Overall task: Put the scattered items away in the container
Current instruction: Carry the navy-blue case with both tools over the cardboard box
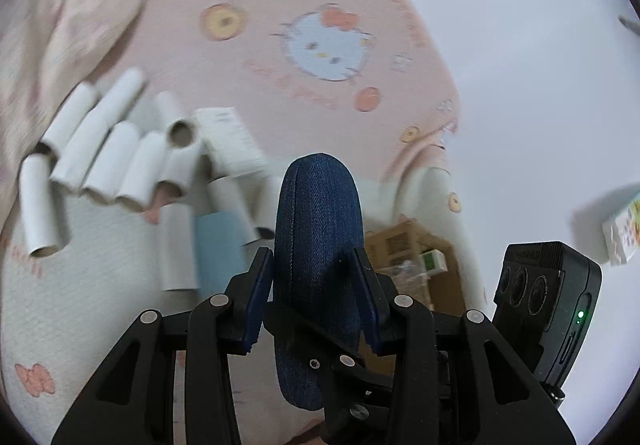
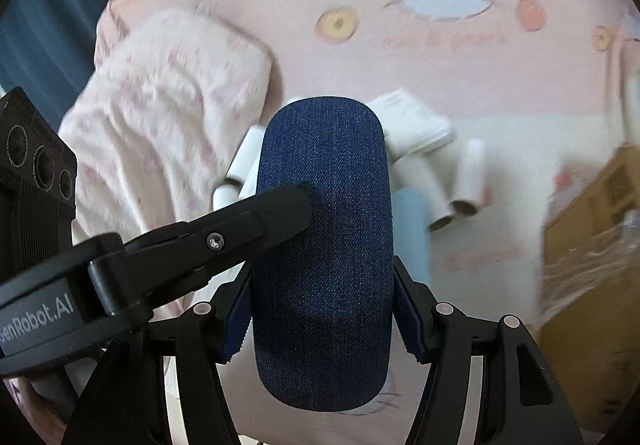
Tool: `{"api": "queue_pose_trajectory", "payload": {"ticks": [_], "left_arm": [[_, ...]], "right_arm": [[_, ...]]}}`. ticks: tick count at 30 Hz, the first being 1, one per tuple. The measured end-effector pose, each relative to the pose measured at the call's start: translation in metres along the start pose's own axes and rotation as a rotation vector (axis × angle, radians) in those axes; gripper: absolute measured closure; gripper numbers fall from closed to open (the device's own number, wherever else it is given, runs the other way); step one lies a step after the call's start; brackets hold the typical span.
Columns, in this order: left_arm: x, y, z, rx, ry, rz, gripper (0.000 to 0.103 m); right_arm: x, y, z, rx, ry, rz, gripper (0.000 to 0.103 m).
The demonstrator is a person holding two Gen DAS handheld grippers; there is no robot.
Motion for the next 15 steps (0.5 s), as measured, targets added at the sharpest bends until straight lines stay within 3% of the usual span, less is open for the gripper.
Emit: {"api": "queue_pose_trajectory", "payload": {"ticks": [9,15], "left_arm": [[-0.030,-0.021,-0.090,-0.096,-0.046,0.016,0.060],[-0.055,-0.039,-0.138,-0.133,-0.070,0.044,0.060]], "right_arm": [[0.079,0.000,-0.066,-0.063,-0.029,-0.115,0.043],[0.114,-0.006,-0.108,-0.101,-0.067,-0.141,0.043]]}}
Point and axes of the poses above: each gripper's, at about its wrist camera, not at the fingertips, and x roughly against the way its jaws point, z to its left, y to its top, the point moved 3 cm from there along -x, roughly the way its jaws point, and after that the axes turned 5 degrees about x, right-handed, at the moved point
